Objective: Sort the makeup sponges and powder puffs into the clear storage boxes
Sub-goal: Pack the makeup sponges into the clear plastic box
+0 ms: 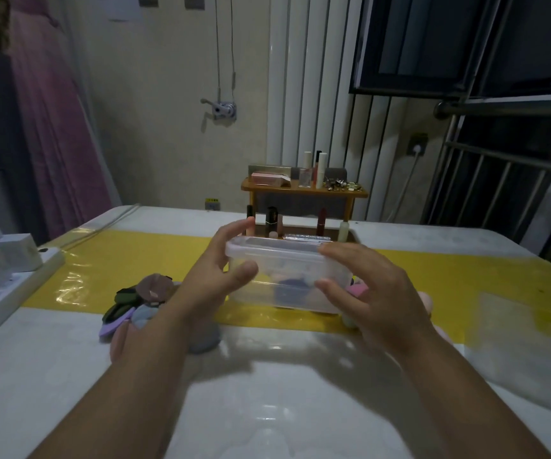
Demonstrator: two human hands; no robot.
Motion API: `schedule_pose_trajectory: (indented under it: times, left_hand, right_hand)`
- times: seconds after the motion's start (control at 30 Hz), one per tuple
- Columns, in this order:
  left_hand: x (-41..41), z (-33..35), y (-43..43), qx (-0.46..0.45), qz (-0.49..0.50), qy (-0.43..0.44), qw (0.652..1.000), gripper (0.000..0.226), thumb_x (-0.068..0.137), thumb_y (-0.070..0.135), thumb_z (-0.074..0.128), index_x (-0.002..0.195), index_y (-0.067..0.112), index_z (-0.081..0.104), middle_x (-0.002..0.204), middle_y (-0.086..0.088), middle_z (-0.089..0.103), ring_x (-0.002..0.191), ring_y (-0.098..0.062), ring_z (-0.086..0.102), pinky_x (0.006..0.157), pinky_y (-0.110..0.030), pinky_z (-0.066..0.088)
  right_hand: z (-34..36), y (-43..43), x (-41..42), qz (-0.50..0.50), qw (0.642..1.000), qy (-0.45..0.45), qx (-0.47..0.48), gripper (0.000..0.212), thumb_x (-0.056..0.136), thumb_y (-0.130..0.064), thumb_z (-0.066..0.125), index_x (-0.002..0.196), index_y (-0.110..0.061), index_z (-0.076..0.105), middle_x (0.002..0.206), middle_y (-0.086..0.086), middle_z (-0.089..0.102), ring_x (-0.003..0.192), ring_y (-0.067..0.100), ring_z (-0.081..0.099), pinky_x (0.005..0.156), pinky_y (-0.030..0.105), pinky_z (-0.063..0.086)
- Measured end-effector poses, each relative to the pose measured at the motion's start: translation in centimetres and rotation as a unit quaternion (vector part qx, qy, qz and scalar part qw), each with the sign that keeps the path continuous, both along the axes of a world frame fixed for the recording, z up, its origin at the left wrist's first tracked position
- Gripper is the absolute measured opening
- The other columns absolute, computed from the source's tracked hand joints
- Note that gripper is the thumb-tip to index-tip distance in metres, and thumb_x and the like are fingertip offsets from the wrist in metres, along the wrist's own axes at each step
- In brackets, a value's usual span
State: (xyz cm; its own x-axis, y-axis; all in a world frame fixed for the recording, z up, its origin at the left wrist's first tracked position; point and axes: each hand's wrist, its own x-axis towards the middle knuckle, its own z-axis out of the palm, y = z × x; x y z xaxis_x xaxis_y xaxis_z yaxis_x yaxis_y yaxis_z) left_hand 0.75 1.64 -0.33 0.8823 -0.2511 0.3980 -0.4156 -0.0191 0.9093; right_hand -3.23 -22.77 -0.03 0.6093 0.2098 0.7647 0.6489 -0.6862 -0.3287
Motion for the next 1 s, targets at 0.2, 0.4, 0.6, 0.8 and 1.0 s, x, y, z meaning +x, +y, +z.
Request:
schedule_pose_trajectory:
  times: [0.2,0.4,0.6,0.8,1.0]
  left_hand:
    - [-0.4,0.1,-0.4,0.047,0.081,-0.099,0.991,0.053,0.057,0.064,0.076,0.104,0.060,0.053,0.129,0.042,0.045,0.124,0.006,0.047,0.098,-0.043,0.053]
    - [-0.5,0.2,-1.0,0.013,0.065,-0.069,0.995,0.076,0.049,0.079,0.075,0.117,0.072,0.040,0.134,0.027,0.044,0.123,-0.009,0.053,0.093,-0.036,0.055]
    - [0.0,-0.2,-1.5,-0.024,0.009,0.015,1.000,0.093,0.041,0.080,0.079,0.120,0.072,0.031,0.134,0.020,0.045,0.118,-0.011,0.056,0.102,-0.048,0.050]
    - [0.2,0.0,-1.6,-0.009,0.033,0.006,0.999,0.106,0.039,0.086,0.072,0.132,0.067,0.025,0.152,0.005,0.034,0.123,-0.014,0.052,0.099,-0.037,0.052]
    - [0.2,0.0,-1.7,-0.026,0.043,0.020,0.999,0.103,0.052,0.081,0.071,0.140,0.058,0.022,0.139,0.010,0.039,0.121,-0.015,0.053,0.097,-0.032,0.050]
  right_hand:
    - [-0.1,0.0,0.2,-0.012,1.000,-0.010,-0.010,0.046,0.091,-0.045,0.058,0.131,-0.021,0.062,0.125,-0.014,0.060,0.120,0.005,0.054,0.100,0.015,0.040]
    - [-0.1,-0.1,0.2,-0.037,0.998,-0.043,-0.037,0.046,0.095,-0.043,0.056,0.133,-0.017,0.061,0.127,-0.004,0.064,0.120,0.001,0.051,0.101,0.006,0.034]
    - [0.0,-0.3,0.4,-0.070,0.985,-0.125,-0.093,0.049,0.097,-0.043,0.052,0.126,-0.006,0.064,0.120,0.009,0.070,0.114,0.013,0.059,0.101,0.013,0.038]
    - [0.3,-0.1,0.6,-0.105,0.967,-0.184,-0.141,0.049,0.100,-0.041,0.049,0.120,0.000,0.067,0.113,0.014,0.072,0.102,0.026,0.069,0.090,0.026,0.049]
    - [0.1,0.0,1.1,-0.119,0.955,-0.224,-0.153,0.051,0.102,-0.041,0.046,0.118,0.001,0.069,0.109,0.015,0.073,0.096,0.027,0.071,0.082,0.028,0.053]
